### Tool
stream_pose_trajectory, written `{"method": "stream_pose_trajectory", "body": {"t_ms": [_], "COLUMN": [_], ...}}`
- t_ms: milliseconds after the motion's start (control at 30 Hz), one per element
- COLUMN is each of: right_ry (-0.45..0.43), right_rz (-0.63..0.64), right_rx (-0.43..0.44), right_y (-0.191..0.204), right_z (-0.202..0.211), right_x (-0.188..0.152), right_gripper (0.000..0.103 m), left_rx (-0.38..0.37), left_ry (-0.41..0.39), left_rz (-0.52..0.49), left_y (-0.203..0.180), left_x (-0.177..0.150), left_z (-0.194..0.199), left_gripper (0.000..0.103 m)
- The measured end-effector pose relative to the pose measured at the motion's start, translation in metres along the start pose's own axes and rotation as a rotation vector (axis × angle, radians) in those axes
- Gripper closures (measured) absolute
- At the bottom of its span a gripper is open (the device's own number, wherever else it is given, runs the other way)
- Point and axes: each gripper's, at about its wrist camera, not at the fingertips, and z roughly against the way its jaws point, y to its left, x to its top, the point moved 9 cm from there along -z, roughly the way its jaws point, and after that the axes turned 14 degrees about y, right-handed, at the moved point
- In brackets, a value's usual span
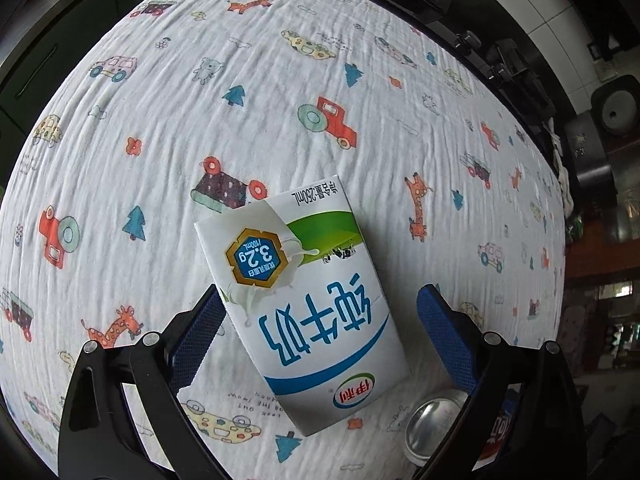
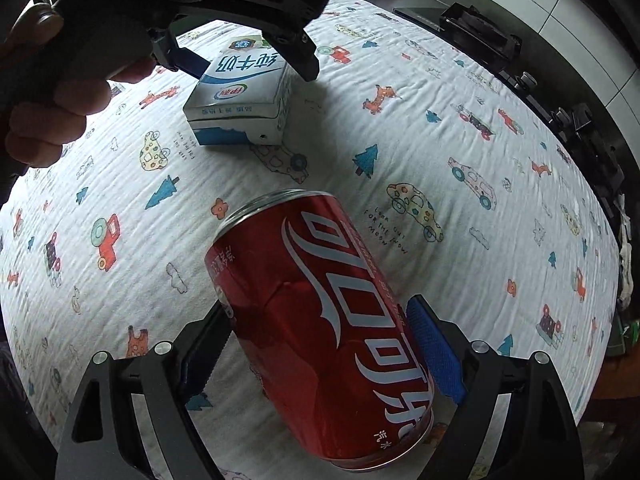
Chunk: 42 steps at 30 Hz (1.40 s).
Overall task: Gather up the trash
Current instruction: 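Grasp the white milk carton with the left tool while the right tool grasps the red cola can, then carry the milk carton and cola can over the green basket with both tools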
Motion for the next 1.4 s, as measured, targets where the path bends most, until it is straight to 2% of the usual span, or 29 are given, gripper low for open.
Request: {"method": "stream_pose_trajectory", "body": {"t_ms": [100,233,433,600,700,1067,1400], "right_ry": [-0.006,-0.015,-0.044,-0.067,-0.078,-0.112,-0.132], "right_rz": [-0.01,-0.015,-0.051,-0.071,-0.075,-0.041,0.011], "right_rx": [0.012,0.019,0.056,0.1,0.12,0.187,0.214], "right_y": [0.002,0.005,0.016,0.035,0.049,0.121,0.189], "right_z": [0.0,0.001,0.006,0.011,0.014,0.026,0.041], "right_x": [0.0,-0.002,-0.005,-0.005,-0.002,0.027,0.071], "right_gripper": [0.019,0.02,0.022,0.022,0.023,0.023,0.023], "left_rx": [0.019,0.054,0.014,0.024,0.002,-0.02,-0.016], "left_ry": [0.001,-0.015,-0.02,-0.037,-0.041,-0.114,-0.214], "left_rz": [0.016,-0.013,-0.071,-0.146,-0.163,-0.185,-0.094], "left_y": [0.0,0.001,0.012,0.028,0.043,0.126,0.239], "left_x": [0.001,0.0,-0.011,-0.03,-0.041,-0.073,-0.079], "left_z": [-0.006,-0.004,0.006,0.022,0.033,0.095,0.152], "left_gripper": [0.01,0.022,0.029,0.029,0.029,0.029,0.029]}}
